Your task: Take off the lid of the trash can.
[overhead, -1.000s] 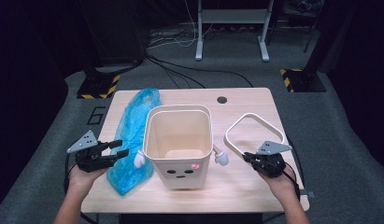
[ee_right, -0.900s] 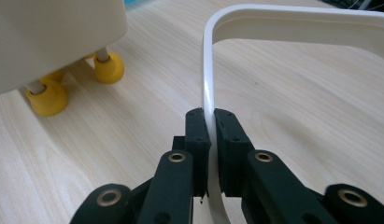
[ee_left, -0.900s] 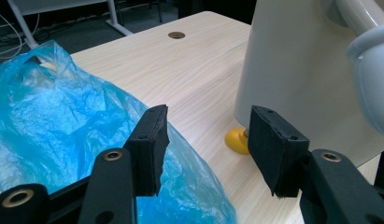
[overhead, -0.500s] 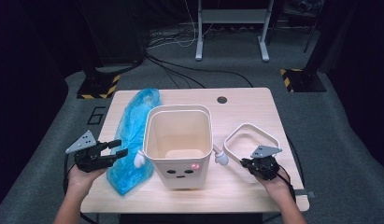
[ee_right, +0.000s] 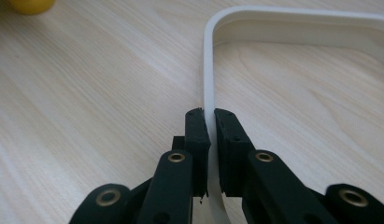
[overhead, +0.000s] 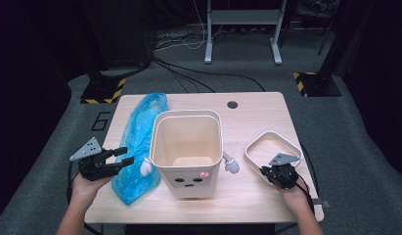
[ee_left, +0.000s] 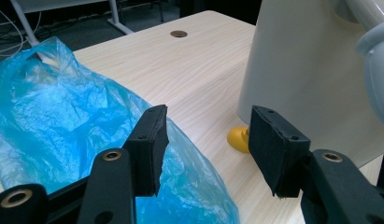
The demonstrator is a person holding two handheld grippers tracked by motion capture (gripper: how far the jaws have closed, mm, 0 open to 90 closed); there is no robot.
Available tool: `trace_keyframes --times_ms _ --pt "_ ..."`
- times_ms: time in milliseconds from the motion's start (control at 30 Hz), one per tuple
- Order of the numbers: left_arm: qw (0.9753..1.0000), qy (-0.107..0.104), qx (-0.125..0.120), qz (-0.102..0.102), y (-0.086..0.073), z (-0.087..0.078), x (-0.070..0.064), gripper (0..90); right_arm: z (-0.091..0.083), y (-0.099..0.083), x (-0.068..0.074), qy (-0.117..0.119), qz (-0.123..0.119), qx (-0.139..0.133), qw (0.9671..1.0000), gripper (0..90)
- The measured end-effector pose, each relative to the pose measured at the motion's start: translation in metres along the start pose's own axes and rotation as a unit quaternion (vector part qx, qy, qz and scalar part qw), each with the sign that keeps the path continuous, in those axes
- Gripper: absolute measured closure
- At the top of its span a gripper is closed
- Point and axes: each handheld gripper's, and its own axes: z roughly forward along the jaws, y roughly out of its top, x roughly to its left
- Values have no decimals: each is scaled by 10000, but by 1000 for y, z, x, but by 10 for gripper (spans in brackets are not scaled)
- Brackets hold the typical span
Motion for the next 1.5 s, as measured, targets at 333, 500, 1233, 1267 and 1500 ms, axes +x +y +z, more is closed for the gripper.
trace_keyframes --times_ms 333,500,1233,1267,1500 --pt "10000 10 45 7 -1 2 0 470 1 -6 -8 -50 205 -51 9998 840" --pt "10000 14 53 10 -1 2 0 465 0 -7 -10 -53 234 -78 9997 836" --pt "9999 60 69 -53 -3 2 2 441 -2 -5 -4 -294 242 -208 9991 473" --pt "9999 64 71 -58 -3 2 2 440 -3 -4 -4 -307 266 -255 9989 470" --pt "9998 106 133 -58 -4 3 2 431 -8 -2 -3 -224 348 -318 9986 461"
